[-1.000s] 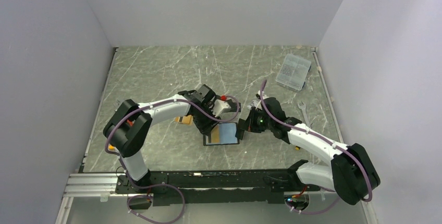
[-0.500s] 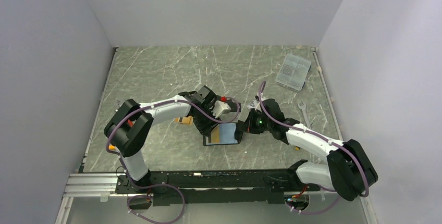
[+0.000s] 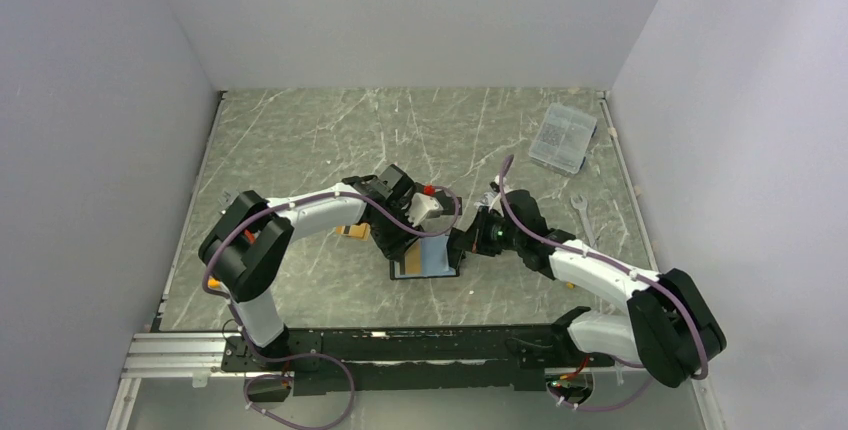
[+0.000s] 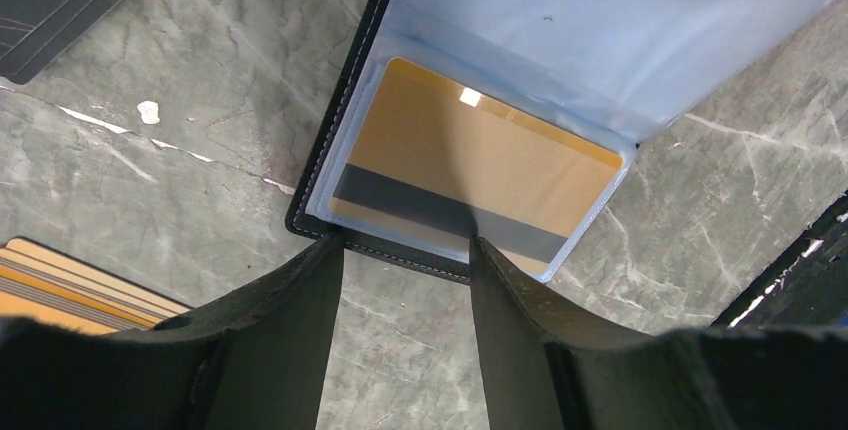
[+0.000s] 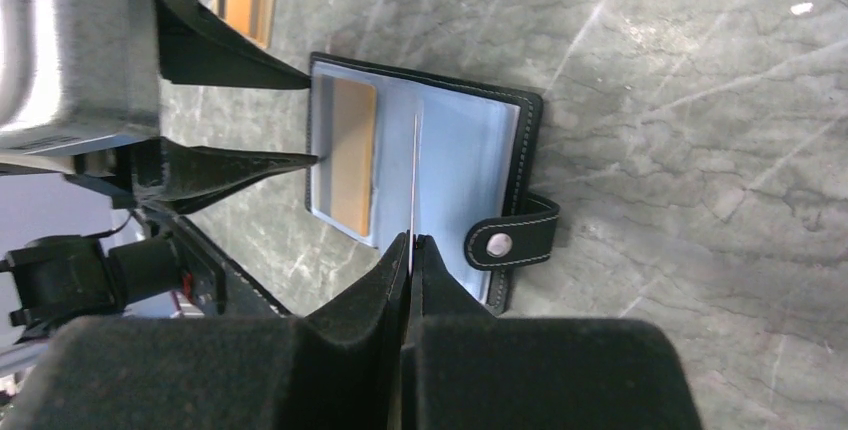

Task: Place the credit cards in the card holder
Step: Insert the credit card into the card holder.

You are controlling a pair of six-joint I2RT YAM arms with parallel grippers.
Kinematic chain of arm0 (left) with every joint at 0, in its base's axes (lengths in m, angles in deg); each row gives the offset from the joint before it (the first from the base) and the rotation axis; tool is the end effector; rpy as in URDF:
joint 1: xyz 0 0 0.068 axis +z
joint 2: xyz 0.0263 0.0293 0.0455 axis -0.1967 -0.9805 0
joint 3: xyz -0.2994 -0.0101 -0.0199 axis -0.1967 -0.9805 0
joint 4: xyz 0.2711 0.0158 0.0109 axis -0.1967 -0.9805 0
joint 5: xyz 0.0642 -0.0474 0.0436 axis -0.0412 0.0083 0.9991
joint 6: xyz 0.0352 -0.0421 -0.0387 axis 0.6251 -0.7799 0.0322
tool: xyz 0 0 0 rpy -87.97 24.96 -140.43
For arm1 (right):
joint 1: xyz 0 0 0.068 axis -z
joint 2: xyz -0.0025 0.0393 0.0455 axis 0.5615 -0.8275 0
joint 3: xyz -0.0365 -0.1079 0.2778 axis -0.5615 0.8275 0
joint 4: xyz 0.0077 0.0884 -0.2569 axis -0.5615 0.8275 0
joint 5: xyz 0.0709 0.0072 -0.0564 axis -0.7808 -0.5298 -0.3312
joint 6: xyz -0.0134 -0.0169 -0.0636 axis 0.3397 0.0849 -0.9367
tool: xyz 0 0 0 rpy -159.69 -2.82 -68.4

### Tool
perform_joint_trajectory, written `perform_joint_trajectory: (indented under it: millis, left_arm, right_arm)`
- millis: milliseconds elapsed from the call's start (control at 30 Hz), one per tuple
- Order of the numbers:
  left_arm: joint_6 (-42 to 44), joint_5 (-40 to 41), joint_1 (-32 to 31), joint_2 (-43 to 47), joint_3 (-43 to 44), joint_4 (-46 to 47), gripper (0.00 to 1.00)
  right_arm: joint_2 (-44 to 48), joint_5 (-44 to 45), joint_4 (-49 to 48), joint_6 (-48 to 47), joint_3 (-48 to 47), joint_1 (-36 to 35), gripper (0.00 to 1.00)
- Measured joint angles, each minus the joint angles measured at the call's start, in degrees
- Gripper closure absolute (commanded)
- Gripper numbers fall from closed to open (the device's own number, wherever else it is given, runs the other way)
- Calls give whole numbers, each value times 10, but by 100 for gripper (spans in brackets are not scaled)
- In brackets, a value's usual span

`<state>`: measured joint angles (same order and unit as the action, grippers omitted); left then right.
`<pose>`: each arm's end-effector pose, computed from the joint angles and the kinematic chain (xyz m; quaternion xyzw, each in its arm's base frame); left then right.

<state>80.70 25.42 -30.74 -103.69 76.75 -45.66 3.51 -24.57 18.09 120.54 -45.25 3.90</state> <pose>0.2520 -0.2455 0.1737 0.4795 0.8518 -0.1618 0.1355 0.1976 0.1342 0.1776 0.0225 0.8976 0.3573 0.2572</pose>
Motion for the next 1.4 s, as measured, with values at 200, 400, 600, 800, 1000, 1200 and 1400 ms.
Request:
perform_joint_trajectory:
  millis: [200, 400, 600, 800, 1000, 1200, 1400]
  left_arm:
    - [-1, -12, 10, 13, 0, -1, 42]
    - [1, -78, 66, 48, 3, -9, 40]
    - [23, -124, 97, 59, 2, -15, 43]
    - [74, -141, 96, 78, -1, -29, 40]
    - [117, -164, 96, 80, 22, -63, 43]
    - [137, -164, 72, 62, 24, -51, 50]
    - [164, -119, 19, 49, -22, -18, 53]
  right_arm:
    - [11, -20, -29, 22, 2, 0, 100]
    - [0, -49, -86, 55, 28, 0, 100]
    - [-65, -71, -162, 94, 35, -18, 100]
    - [-117, -82, -200, 112, 35, -42, 100]
    - [-128, -83, -208, 114, 33, -42, 100]
    - [-136, -83, -200, 104, 14, -39, 100]
    - [-139, -92, -178, 75, -17, -6, 100]
